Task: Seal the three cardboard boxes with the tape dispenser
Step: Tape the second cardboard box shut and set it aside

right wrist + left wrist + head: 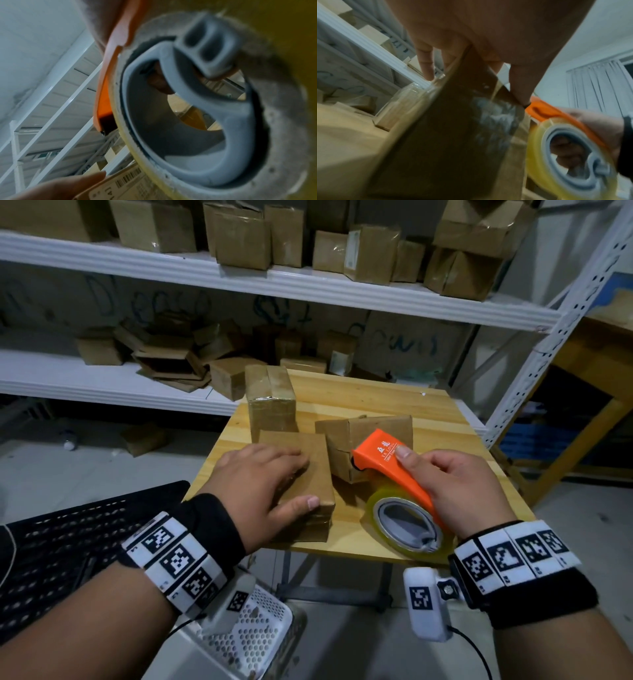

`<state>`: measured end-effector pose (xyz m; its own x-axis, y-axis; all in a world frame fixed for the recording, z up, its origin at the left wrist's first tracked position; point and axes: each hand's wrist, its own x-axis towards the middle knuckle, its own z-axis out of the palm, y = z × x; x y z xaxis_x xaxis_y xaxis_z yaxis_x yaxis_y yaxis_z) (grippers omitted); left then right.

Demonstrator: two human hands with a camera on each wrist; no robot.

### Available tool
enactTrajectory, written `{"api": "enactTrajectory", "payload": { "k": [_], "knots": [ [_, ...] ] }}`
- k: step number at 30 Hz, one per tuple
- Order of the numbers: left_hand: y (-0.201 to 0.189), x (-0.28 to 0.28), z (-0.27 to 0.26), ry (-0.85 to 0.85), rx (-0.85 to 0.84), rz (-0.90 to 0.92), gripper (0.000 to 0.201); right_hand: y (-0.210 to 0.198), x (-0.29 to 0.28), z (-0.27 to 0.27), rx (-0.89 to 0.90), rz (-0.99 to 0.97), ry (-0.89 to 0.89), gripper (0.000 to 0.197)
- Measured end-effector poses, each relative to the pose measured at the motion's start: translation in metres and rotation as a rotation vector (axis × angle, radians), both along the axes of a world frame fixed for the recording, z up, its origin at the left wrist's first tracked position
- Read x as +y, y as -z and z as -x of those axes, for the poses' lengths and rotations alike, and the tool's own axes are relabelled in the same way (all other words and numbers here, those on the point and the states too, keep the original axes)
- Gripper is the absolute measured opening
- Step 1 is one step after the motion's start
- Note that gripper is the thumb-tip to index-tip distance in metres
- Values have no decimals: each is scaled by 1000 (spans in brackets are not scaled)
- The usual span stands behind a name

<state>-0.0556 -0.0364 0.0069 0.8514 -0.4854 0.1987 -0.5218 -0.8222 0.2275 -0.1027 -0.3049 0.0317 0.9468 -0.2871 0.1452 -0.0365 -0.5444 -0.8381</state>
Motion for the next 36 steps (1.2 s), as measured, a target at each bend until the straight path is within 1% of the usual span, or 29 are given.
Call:
{"api": "enactTrajectory", "payload": {
  "k": [3, 5, 6, 9, 10, 12, 13, 14, 17, 20, 23, 25, 28, 31, 33, 36],
  "knots": [
    [-11, -3, 4, -13, 29, -32, 90, 3, -2, -2, 8, -25, 6, 48],
    [-23, -4, 7, -17, 47, -9, 91, 4, -4, -3, 7, -36, 13, 46],
    [-33, -6, 9, -26, 81, 37, 87, 4, -5, -3, -1, -39, 17, 45],
    [-68, -20, 4, -75, 277, 258, 67, 6, -8, -4, -32, -56, 40, 44],
    [-77, -26, -2, -93, 310, 300, 66, 6, -9, -4, -42, -68, 51, 45],
    [-89, -40, -20, -133, 304, 334, 73, 7, -12, -6, -63, -87, 74, 46],
    [-94, -48, -28, -150, 300, 317, 81, 6, -14, -7, -74, -97, 86, 47],
    [-96, -57, -37, -149, 295, 260, 91, 6, -15, -7, -86, -105, 99, 47],
    [-99, -89, -50, -89, 280, 6, 122, 4, -21, -10, -112, -133, 136, 50],
    [-96, -125, -50, -57, 329, -135, 136, 2, -29, -12, -130, -167, 162, 54],
    [-97, -147, -54, -28, 339, -138, 138, -1, -37, -13, -142, -171, 171, 57],
    [-100, -155, -57, -16, 315, -130, 137, -2, -42, -12, -143, -183, 174, 57],
    [-101, -161, -61, 27, 273, -170, 139, -5, -48, -10, -133, -219, 168, 56],
    [-103, -164, -63, 75, 216, -190, 142, -7, -54, -6, -113, -228, 153, 63],
    [-103, -167, -63, 98, 175, -206, 139, -8, -56, -4, -102, -254, 146, 70],
    [-103, -171, -64, 91, 125, -196, 125, -9, -58, -1, -111, -281, 127, 75]
  ]
}}
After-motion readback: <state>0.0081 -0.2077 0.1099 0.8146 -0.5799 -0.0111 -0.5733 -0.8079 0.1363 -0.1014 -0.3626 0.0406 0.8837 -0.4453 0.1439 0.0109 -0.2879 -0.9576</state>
